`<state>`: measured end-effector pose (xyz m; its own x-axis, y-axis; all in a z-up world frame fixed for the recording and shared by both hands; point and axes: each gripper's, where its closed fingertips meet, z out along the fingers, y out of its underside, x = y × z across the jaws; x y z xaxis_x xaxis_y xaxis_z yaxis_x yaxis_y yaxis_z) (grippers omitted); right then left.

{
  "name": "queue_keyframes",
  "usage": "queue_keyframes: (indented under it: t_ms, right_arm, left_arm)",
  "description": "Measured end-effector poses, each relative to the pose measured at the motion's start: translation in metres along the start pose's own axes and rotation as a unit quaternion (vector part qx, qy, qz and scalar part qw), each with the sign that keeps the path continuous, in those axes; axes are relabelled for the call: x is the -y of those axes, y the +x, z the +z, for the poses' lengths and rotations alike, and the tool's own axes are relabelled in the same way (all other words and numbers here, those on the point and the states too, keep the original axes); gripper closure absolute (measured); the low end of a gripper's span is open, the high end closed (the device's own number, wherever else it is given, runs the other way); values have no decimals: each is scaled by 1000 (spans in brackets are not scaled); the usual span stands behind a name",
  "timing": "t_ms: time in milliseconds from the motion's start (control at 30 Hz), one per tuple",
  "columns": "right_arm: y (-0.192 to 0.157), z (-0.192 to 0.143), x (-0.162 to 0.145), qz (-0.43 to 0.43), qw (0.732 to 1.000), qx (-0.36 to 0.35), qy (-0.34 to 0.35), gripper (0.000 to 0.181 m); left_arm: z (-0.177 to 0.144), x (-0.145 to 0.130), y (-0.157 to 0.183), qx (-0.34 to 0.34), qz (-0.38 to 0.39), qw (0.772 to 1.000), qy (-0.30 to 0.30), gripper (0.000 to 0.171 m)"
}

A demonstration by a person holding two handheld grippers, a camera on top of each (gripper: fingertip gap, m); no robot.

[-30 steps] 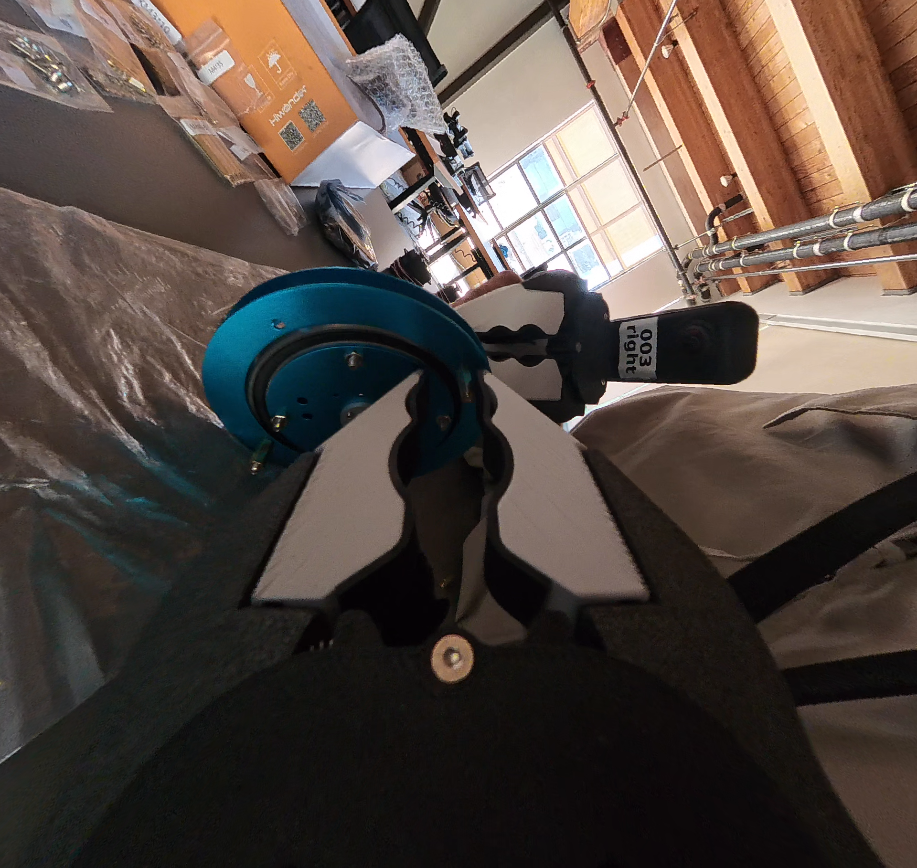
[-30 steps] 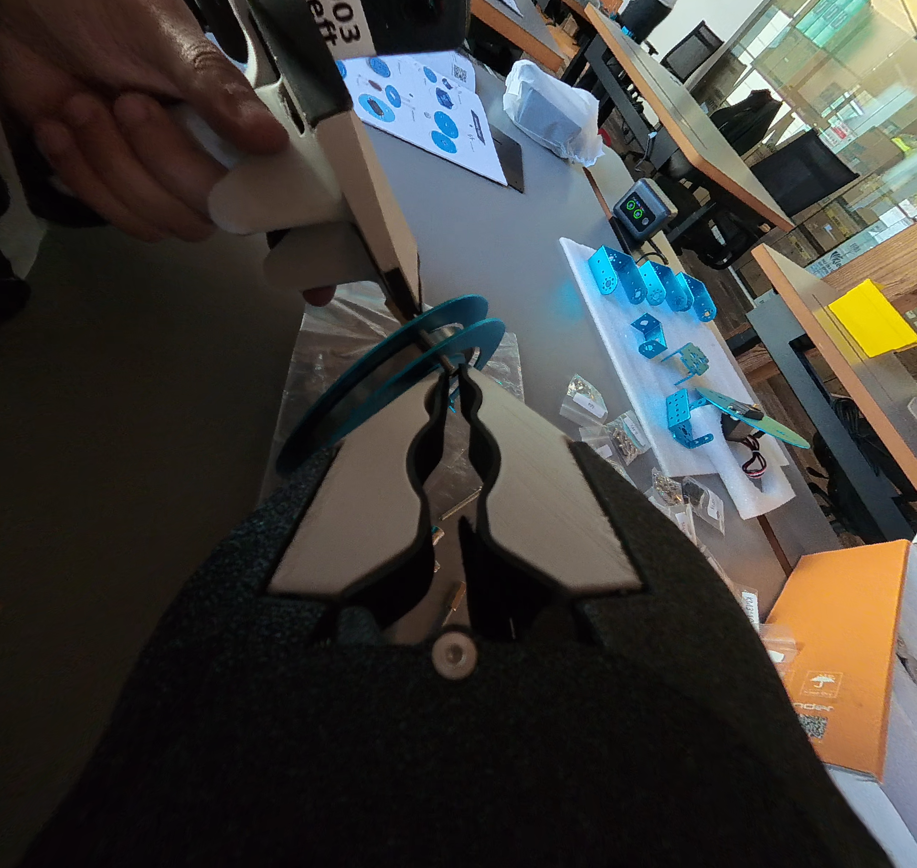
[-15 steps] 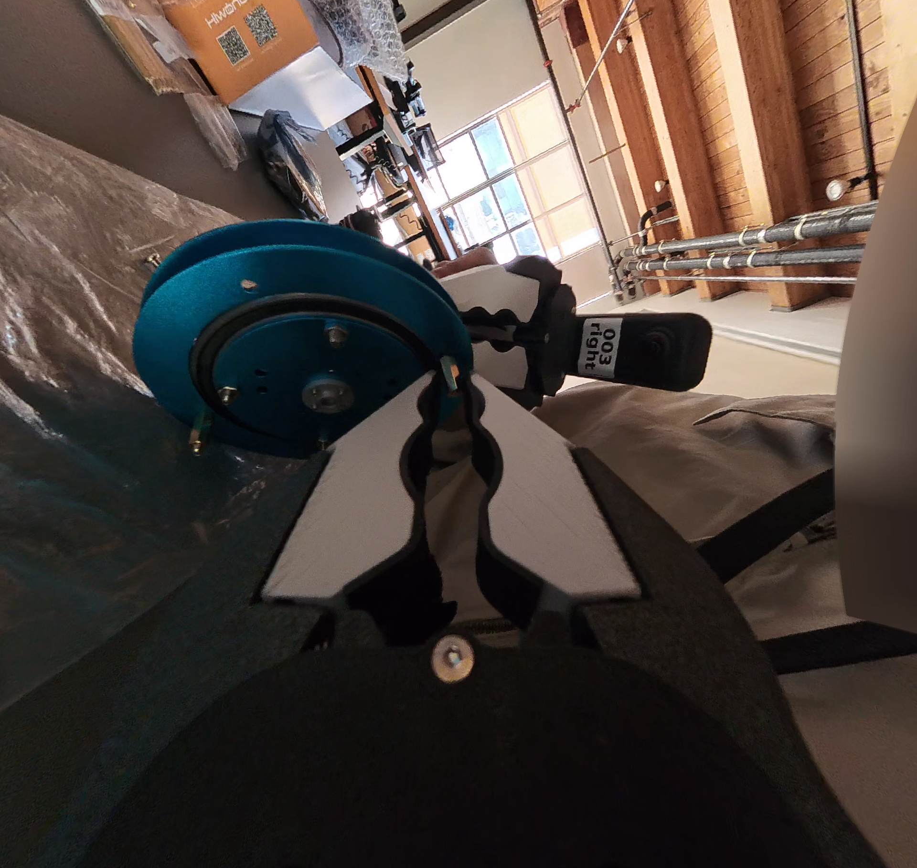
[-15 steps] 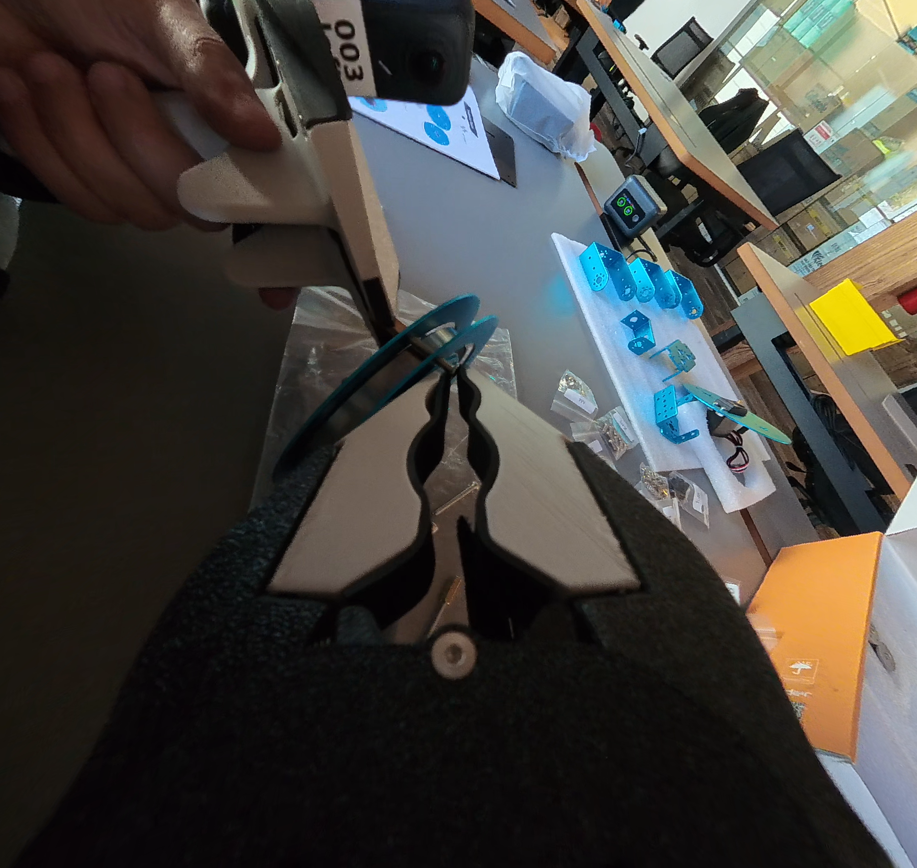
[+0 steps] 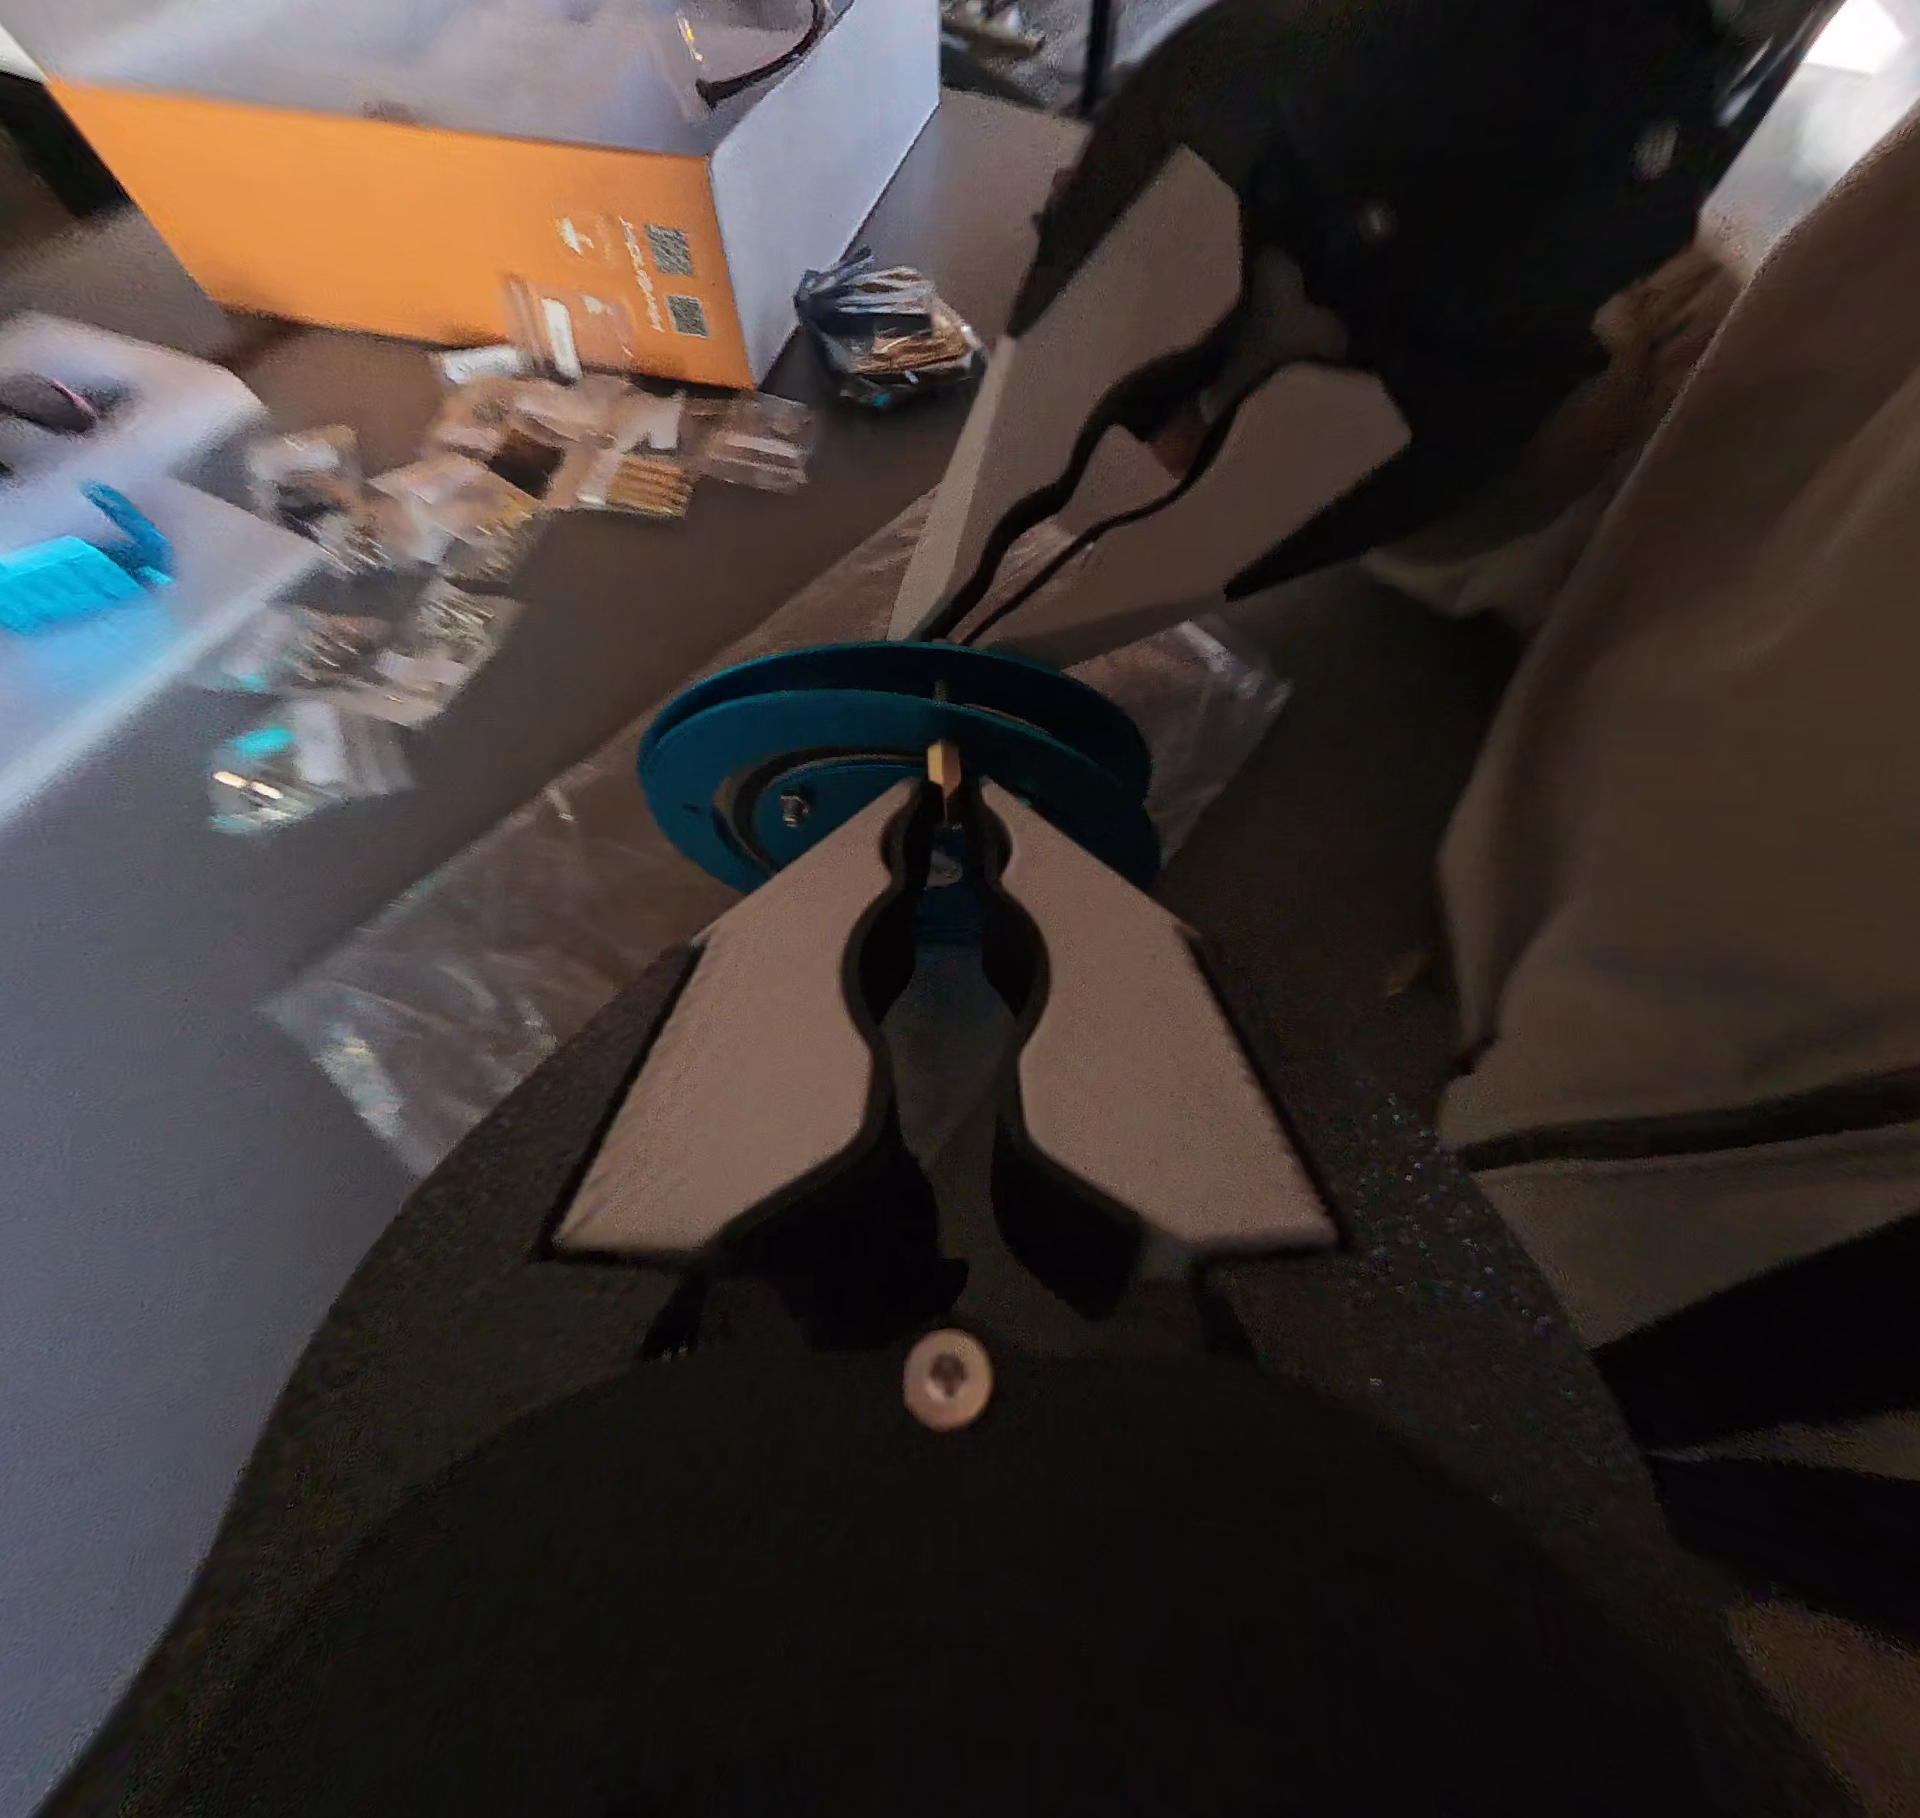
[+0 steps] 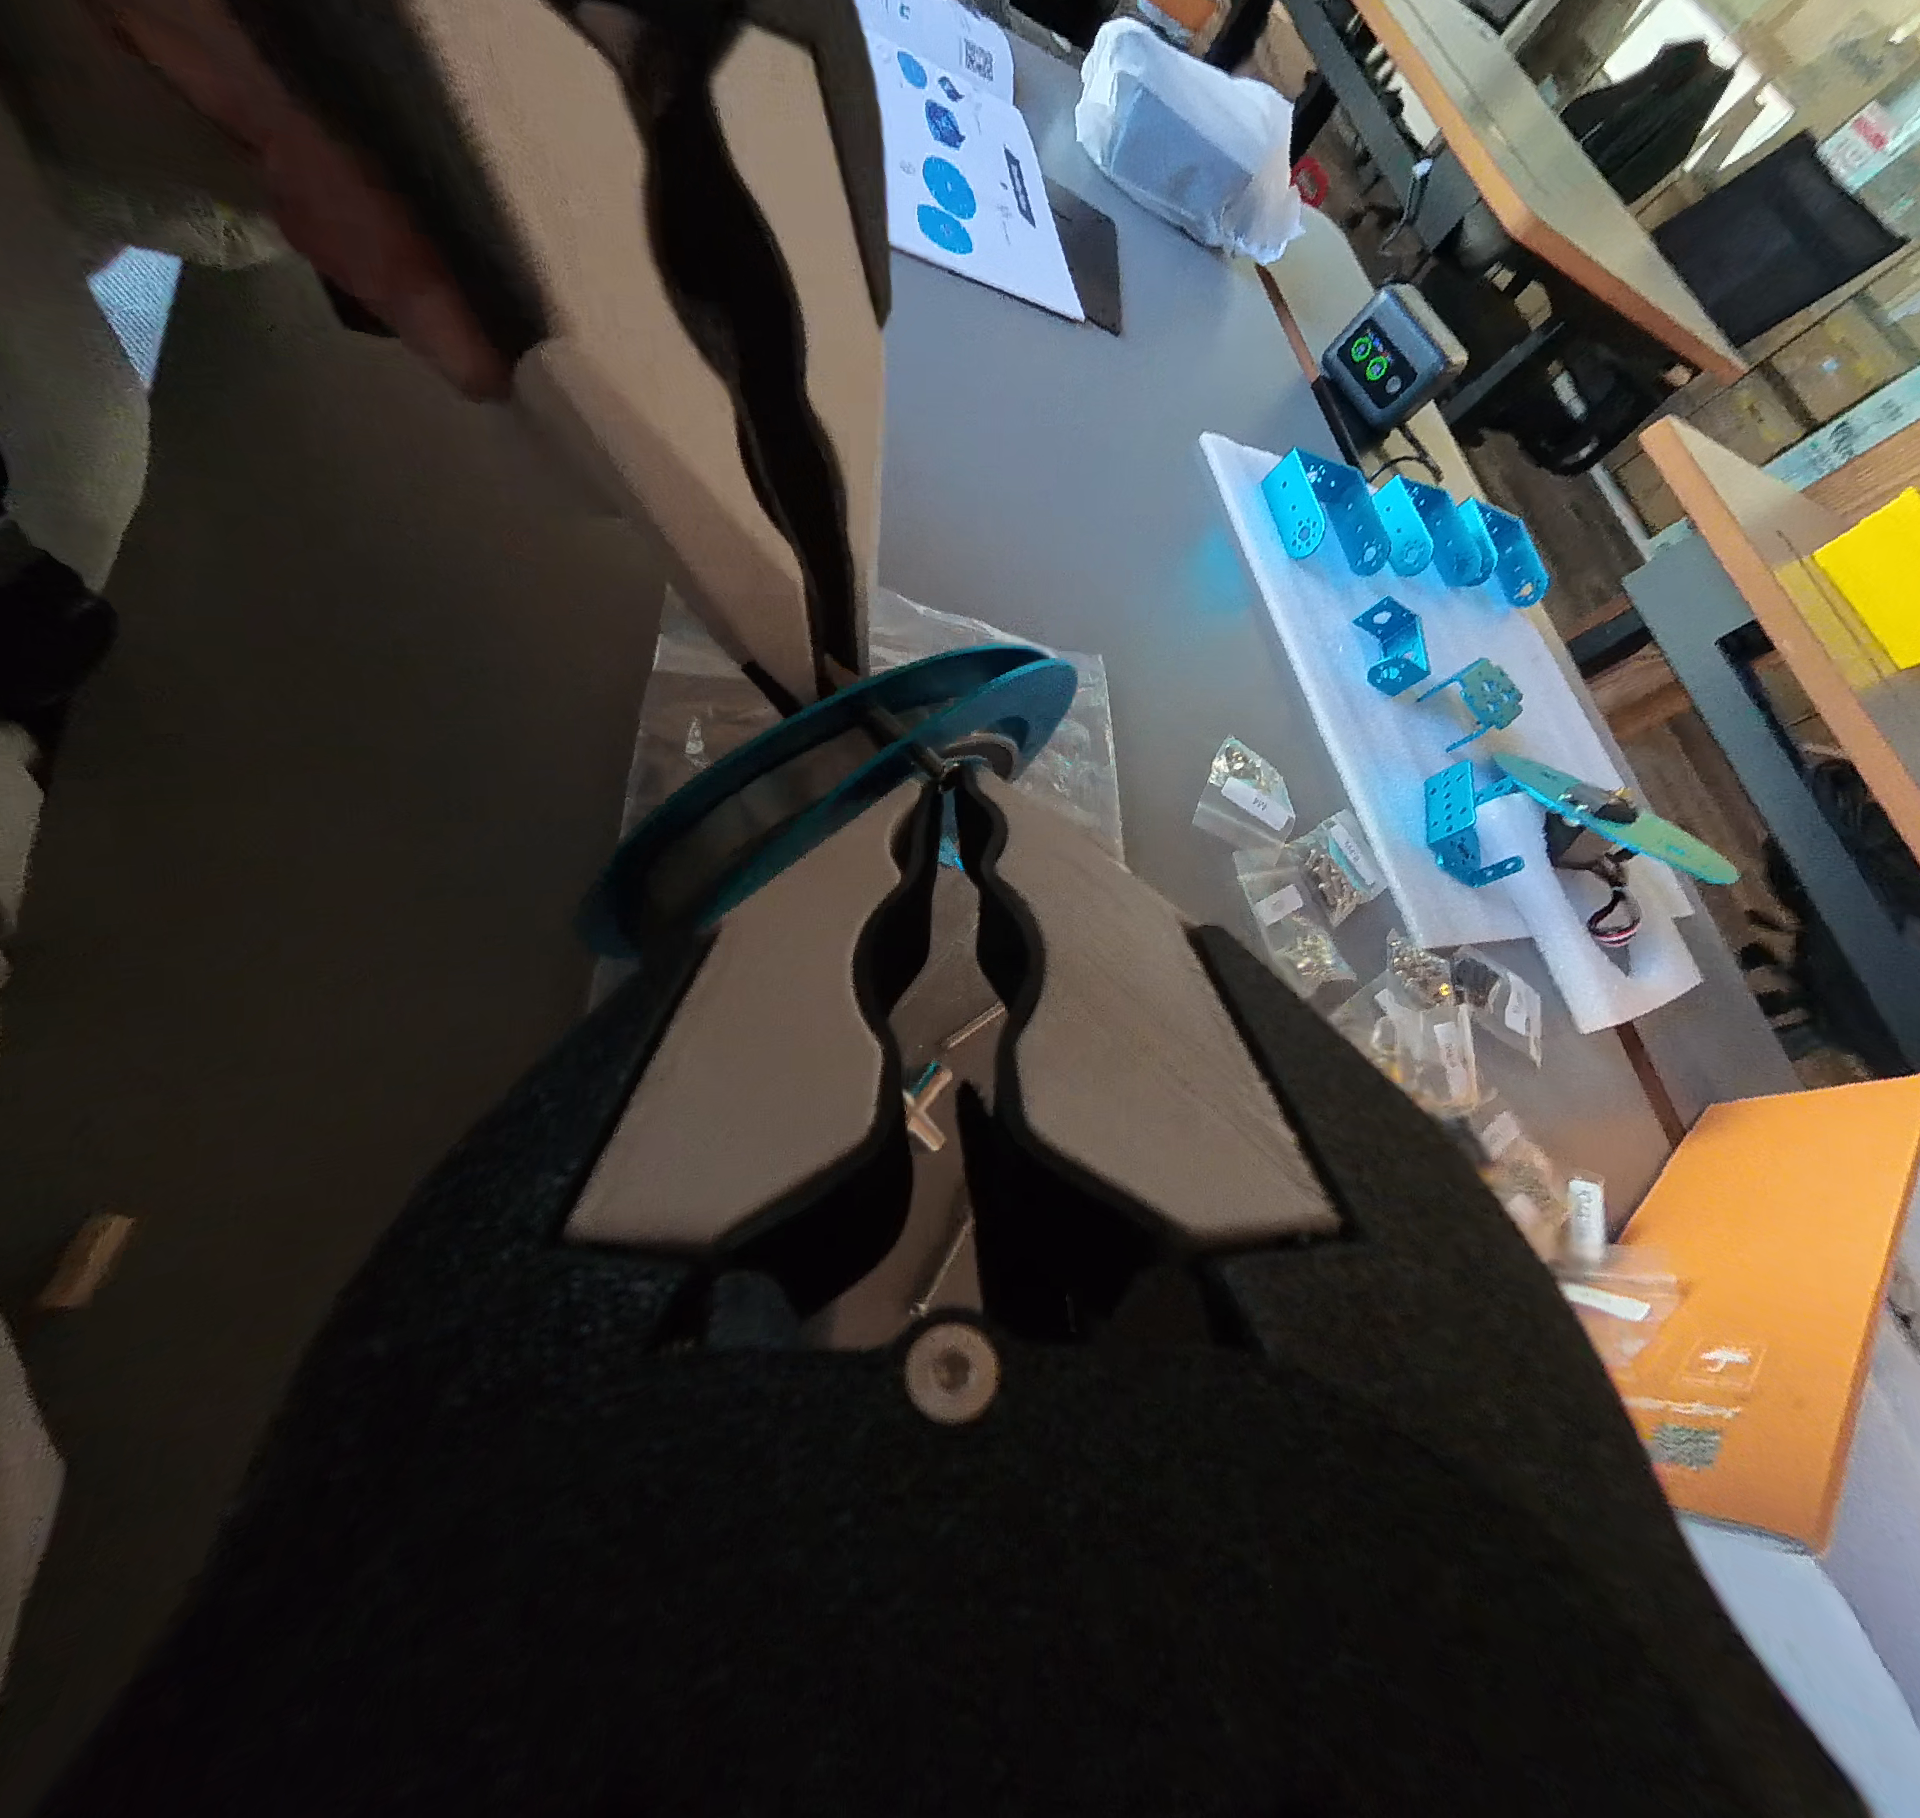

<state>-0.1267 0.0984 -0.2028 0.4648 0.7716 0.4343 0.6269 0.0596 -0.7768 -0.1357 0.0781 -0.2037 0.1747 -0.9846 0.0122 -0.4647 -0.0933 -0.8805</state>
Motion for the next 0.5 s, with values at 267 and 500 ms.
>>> queue_keyframes:
  t_ms: [267, 500]
  right_arm:
    - [0, -1, -4, 58, 998, 24, -7, 180]
    - [2, -1, -5, 79, 996, 28, -10, 180]
  left_arm:
    - [2, 2, -7, 137, 218, 966, -17, 168]
    - [3, 4, -12, 246, 360, 900, -13, 167]
